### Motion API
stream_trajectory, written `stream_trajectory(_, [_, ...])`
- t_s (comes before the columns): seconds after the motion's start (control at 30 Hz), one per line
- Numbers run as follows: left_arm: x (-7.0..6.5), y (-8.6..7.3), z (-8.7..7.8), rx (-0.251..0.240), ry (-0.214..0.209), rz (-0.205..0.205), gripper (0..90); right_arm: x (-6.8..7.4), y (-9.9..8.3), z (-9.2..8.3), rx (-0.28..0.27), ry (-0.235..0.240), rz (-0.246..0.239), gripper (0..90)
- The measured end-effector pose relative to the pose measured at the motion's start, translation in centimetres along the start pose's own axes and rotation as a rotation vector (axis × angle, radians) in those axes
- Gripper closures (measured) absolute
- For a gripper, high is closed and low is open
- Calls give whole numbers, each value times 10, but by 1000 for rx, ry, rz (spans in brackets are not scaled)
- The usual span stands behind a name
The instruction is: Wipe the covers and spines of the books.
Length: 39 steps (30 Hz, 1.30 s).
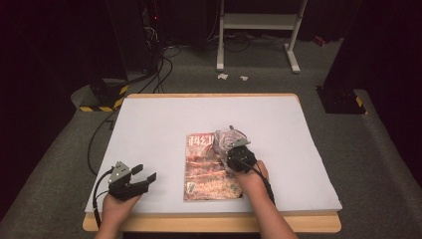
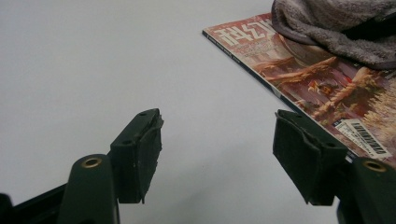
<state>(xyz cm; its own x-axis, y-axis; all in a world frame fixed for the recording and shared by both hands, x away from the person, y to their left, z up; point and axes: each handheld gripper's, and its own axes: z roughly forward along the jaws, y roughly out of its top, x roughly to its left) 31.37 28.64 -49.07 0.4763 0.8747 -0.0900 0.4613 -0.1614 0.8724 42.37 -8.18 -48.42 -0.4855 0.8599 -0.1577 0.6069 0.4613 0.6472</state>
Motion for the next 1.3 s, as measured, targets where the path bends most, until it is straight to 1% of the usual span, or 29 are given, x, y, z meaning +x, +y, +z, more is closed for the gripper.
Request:
stream_trajectory(0.03, [0,0,0,-2,2,-1,327,3,2,0,5,0,-5,606])
stream_trajectory(0.1, [1,0,1,0,2,-7,327,12,7,3,7,14,-27,606])
stream_trajectory(0.17, [1,0,1,0,-1,-9,328,25,14,6,2,50,-52,606])
stream_trajectory(0.2, [1,-1,2,2,2,-6,328,30,16,8,-1,59,-64,607])
stream_trajectory(0.3, [2,0,4,3,-1,-4,329,54,28,15,-9,104,-93,606])
stream_trajectory(0.37, [2,1,5,5,-4,-2,330,69,36,18,-11,127,-126,606])
stream_trajectory(0.47, [0,0,5,13,-7,15,330,90,45,22,-19,157,-156,606])
stream_trajectory(0.53, [-2,0,5,11,-14,15,330,97,47,23,-25,163,-161,605])
stream_trajectory(0.57, [-2,0,5,9,-18,14,330,98,47,24,-26,163,-163,604])
stream_trajectory(0.63, [-2,1,5,8,-22,18,330,93,46,24,-27,181,-152,602])
stream_trajectory(0.73, [-3,2,7,10,-25,17,329,80,41,23,-22,158,-136,602])
stream_trajectory(0.9, [-4,1,7,14,-21,21,327,36,23,15,-13,98,-64,603])
stream_trajectory(0.93, [-4,1,7,13,-20,22,327,29,20,13,-14,88,-54,603])
stream_trajectory(1.0, [-3,1,6,16,-19,22,327,12,11,8,-10,48,-26,604])
stream_trajectory(1.07, [-3,0,6,17,-18,19,328,2,7,5,-7,31,-1,604])
stream_trajectory(1.1, [-3,0,6,16,-17,19,327,-3,5,5,-3,21,9,604])
stream_trajectory(1.17, [-3,1,6,16,-15,19,327,-10,6,6,2,16,20,603])
stream_trajectory(1.23, [-3,1,6,16,-15,19,328,-12,10,9,8,-2,12,603])
stream_trajectory(1.3, [-4,1,6,16,-15,20,328,-14,17,15,16,-13,20,603])
